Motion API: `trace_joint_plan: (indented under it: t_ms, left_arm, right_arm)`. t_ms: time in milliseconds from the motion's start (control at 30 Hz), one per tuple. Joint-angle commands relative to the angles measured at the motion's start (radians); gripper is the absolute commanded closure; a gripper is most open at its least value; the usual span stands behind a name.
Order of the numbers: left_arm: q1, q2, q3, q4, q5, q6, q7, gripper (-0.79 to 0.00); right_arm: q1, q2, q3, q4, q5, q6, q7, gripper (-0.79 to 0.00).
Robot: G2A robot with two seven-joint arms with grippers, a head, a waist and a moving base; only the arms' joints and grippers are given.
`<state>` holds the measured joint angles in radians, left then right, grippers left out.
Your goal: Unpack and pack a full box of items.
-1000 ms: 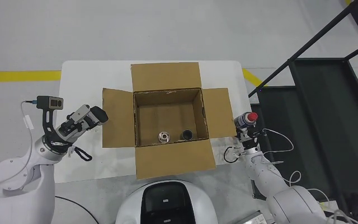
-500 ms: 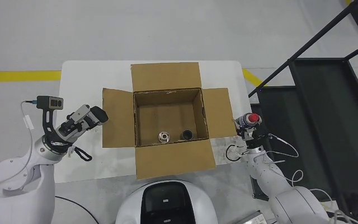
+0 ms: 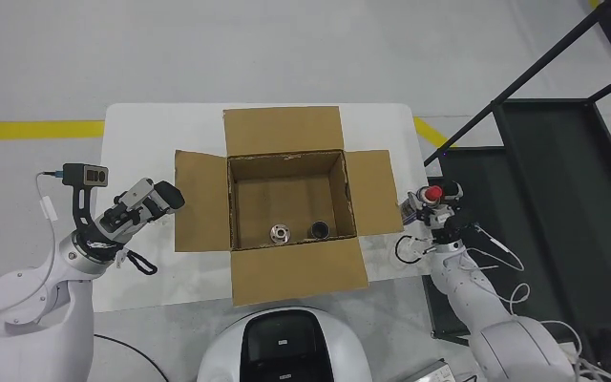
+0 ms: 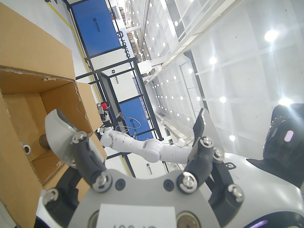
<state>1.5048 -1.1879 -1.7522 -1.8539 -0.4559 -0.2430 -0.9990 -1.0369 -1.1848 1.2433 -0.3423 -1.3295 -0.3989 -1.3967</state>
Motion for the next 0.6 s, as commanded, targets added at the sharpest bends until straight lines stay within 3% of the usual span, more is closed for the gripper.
trace_joint_plan:
  t_ms: [0, 567]
  left_arm:
    - [0.0, 0.0, 0.0, 0.0, 0.0, 0.0, 0.0, -0.785]
    - [0.0, 0.0, 0.0, 0.0, 0.0, 0.0, 0.0, -0.785]
  right_arm:
    - [-0.008, 0.009, 0.008, -0.023, -0.003, -0.002, 0.0, -0.785]
    - [-0.173, 0.081, 0.126, -0.315, -0.023, 0.063, 0.076, -0.785]
